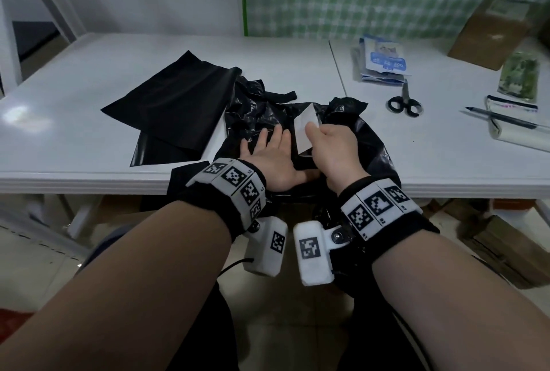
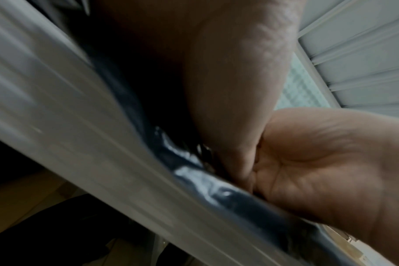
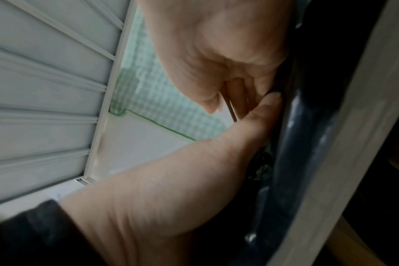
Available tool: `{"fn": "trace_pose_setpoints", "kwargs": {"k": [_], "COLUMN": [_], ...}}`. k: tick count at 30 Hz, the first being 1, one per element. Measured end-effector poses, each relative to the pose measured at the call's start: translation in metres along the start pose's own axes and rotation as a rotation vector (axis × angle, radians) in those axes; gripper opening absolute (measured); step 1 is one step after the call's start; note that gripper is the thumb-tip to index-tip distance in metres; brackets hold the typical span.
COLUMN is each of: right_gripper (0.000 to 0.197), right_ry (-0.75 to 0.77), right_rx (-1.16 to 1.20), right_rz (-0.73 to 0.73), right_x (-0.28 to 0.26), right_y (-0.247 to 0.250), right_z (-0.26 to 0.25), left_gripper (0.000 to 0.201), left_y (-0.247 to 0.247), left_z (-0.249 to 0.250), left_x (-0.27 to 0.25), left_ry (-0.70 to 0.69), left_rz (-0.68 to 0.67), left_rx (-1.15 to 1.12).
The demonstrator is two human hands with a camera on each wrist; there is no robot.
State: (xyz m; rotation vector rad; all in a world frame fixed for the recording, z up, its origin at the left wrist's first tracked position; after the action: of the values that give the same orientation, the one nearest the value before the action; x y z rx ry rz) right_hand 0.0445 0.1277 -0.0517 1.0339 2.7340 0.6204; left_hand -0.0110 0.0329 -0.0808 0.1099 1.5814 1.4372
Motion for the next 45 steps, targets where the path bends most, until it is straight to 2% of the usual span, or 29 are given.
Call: {"fn": "trace_pose_setpoints", "kwargs": {"k": [3, 6, 9, 11, 15, 18, 21, 23, 26, 29, 32, 36, 40, 42, 45], "right_gripper": [0.055, 0.034, 0.039, 0.033, 0.014, 0.014, 0.013, 0.02, 0.043, 0.043, 0.03, 0.051, 0.057, 0.057, 0.053], "right_ry": [-0.099, -0.203, -0.285, -0.325, -0.395, -0.42, -0.426, -0.396, -0.305, -0.19, -0.056, 0.053, 0.069, 0.075, 0.067], "right_rx": [0.169, 0.379, 0.602, 0.708, 0.888, 1.002, 1.018, 0.973, 0.837, 0.587, 0.253, -0.19, -0.285, -0.308, -0.344], "right_rz": [0.042, 0.05, 0.053, 0.042, 0.056, 0.08, 0.103, 0.079, -0.035, -0.13, -0.096, -0.029, -0.025, -0.013, -0.015], "right_x": [0.0, -0.001, -0.003, 0.0, -0.001, -0.001, -0.001, 0.001, 0.004, 0.001, -0.002, 0.001, 0.005, 0.006, 0.009], "right_y": [0.005, 0.005, 0.01, 0.011, 0.012, 0.012, 0.014, 0.017, 0.02, 0.015, 0.012, 0.016, 0.015, 0.014, 0.012], "right_z": [0.009, 0.018, 0.024, 0.029, 0.036, 0.039, 0.04, 0.039, 0.033, 0.026, 0.017, 0.001, -0.003, -0.001, 0.002], "left_gripper": [0.107, 0.107, 0.105, 0.104, 0.106, 0.108, 0.108, 0.109, 0.113, 0.117, 0.101, 0.076, 0.079, 0.085, 0.101], "left_y": [0.0, 0.0, 0.001, 0.001, 0.002, 0.002, 0.002, 0.002, 0.007, 0.015, 0.023, 0.032, 0.037, 0.03, 0.016], "left_z": [0.0, 0.001, 0.002, 0.001, 0.002, 0.001, 0.002, 0.002, 0.001, 0.002, 0.004, 0.012, 0.019, 0.02, 0.018], "left_x": [0.001, 0.001, 0.001, 0.001, 0.0, 0.0, 0.0, 0.0, 0.001, 0.002, 0.002, 0.003, 0.005, 0.01, 0.018], "left_ry": [0.017, 0.024, 0.029, 0.033, 0.035, 0.035, 0.027, 0.017, -0.027, -0.086, -0.085, -0.085, -0.083, -0.122, -0.106], "left_rz": [-0.001, -0.005, -0.003, -0.003, -0.013, -0.024, -0.019, -0.002, 0.018, -0.004, -0.016, 0.079, 0.244, 0.219, 0.125], "left_rx": [-0.009, -0.017, -0.013, -0.012, -0.012, -0.019, -0.031, -0.041, -0.1, -0.153, -0.187, -0.182, -0.16, -0.239, -0.172]}}
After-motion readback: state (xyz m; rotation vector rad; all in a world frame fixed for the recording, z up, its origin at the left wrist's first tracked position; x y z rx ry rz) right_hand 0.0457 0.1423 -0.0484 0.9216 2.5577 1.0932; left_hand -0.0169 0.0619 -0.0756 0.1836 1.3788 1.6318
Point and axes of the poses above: each hand's wrist, its own x-axis towards the middle knuckle, its own y-axis out of the back of the hand, z = x × y, the point moved 7 cm from there along x, towards the middle knuckle, and after that the axes turned 8 degrees about -z, right-handed, at the moved point
